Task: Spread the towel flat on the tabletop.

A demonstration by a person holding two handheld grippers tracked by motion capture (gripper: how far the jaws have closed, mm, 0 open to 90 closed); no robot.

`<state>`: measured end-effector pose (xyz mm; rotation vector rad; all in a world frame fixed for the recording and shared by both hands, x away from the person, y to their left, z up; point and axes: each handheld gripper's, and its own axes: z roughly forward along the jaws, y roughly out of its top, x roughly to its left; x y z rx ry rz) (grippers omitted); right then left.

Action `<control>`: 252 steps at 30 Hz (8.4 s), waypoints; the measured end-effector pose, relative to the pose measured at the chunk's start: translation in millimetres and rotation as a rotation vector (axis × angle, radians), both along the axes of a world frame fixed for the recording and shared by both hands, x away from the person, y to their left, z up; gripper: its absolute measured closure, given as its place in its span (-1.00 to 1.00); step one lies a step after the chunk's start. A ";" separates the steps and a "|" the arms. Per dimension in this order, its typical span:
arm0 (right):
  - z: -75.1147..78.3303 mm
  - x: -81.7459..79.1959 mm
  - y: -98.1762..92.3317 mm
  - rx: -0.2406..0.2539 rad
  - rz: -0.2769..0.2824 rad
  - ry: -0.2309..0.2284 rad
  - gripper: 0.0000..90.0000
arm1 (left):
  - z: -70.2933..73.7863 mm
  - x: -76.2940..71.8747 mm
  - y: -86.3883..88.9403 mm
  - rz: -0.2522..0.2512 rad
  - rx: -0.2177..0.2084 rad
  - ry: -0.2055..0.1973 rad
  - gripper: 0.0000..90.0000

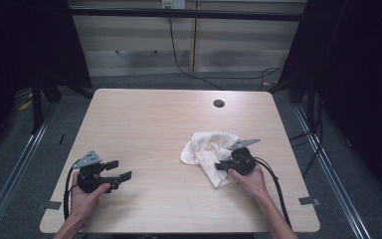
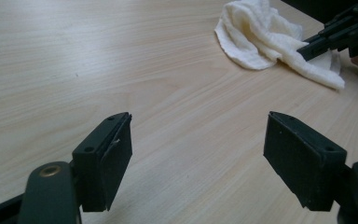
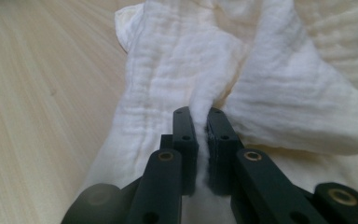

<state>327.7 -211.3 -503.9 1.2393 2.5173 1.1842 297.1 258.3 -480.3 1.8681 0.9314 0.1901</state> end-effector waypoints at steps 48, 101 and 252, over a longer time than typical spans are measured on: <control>26.7 -47.6 35.3 0.054 0.148 -0.057 0.30 | -9.9 8.2 -54.7 -0.210 0.139 0.033 0.31; 19.6 -63.9 18.9 0.049 0.126 -0.080 0.31 | 13.1 8.6 -58.7 -0.253 0.010 -0.004 0.96; 1.0 -74.7 57.4 -0.078 0.281 -0.171 0.65 | 30.7 53.5 -31.3 -0.037 -0.048 -0.057 0.96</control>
